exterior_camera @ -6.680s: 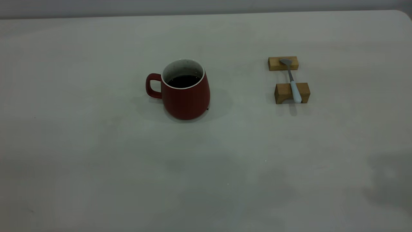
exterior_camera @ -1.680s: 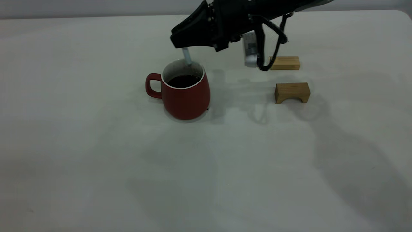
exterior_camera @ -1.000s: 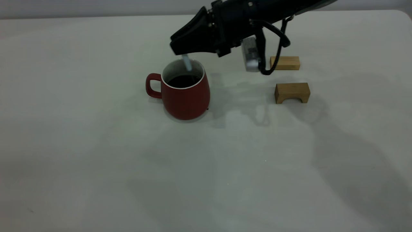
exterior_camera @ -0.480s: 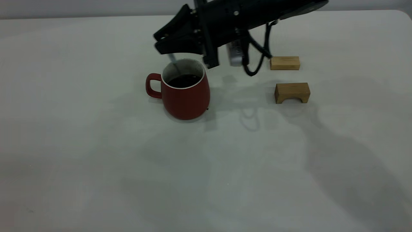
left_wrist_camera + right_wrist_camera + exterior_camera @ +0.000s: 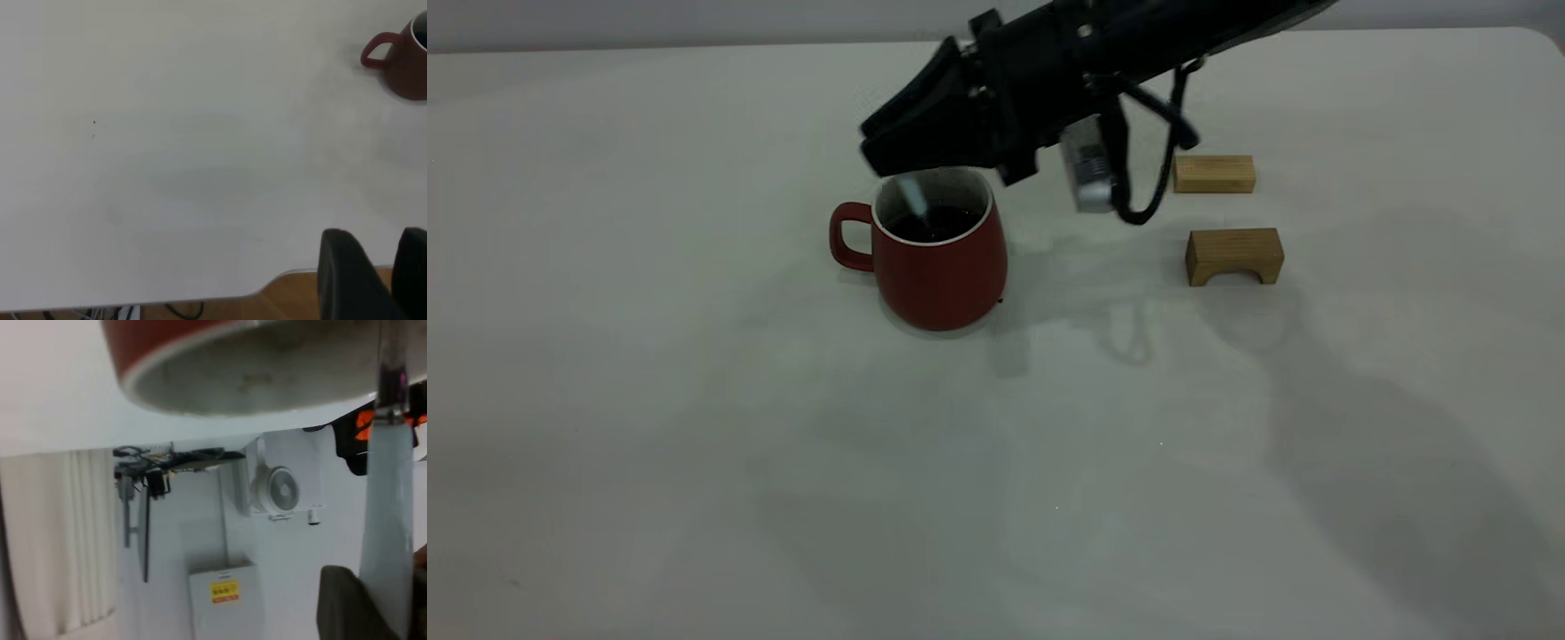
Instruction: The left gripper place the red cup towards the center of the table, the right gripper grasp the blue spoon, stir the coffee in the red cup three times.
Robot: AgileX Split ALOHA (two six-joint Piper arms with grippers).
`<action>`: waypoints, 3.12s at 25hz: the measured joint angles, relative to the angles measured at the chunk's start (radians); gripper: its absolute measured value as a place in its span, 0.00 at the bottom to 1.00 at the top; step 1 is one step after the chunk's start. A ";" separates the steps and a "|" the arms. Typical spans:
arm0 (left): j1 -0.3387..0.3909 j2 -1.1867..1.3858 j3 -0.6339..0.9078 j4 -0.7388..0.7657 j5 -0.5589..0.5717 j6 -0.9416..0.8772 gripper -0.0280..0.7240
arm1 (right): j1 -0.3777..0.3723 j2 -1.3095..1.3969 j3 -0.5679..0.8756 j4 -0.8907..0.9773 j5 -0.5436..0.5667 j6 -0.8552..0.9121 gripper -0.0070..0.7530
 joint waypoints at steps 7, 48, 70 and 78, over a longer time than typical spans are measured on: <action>0.000 0.000 0.000 0.000 0.000 0.000 0.36 | -0.012 0.000 0.002 0.066 0.000 -0.299 0.21; 0.000 0.000 0.000 0.000 0.000 0.000 0.36 | -0.031 -0.244 0.002 -0.439 0.027 -0.391 0.68; 0.000 0.000 0.000 0.000 0.000 0.000 0.36 | -0.037 -1.083 0.047 -1.079 0.194 -0.853 0.55; 0.000 0.000 0.000 0.000 0.000 0.000 0.36 | -0.038 -1.478 0.458 -1.359 0.194 -0.834 0.48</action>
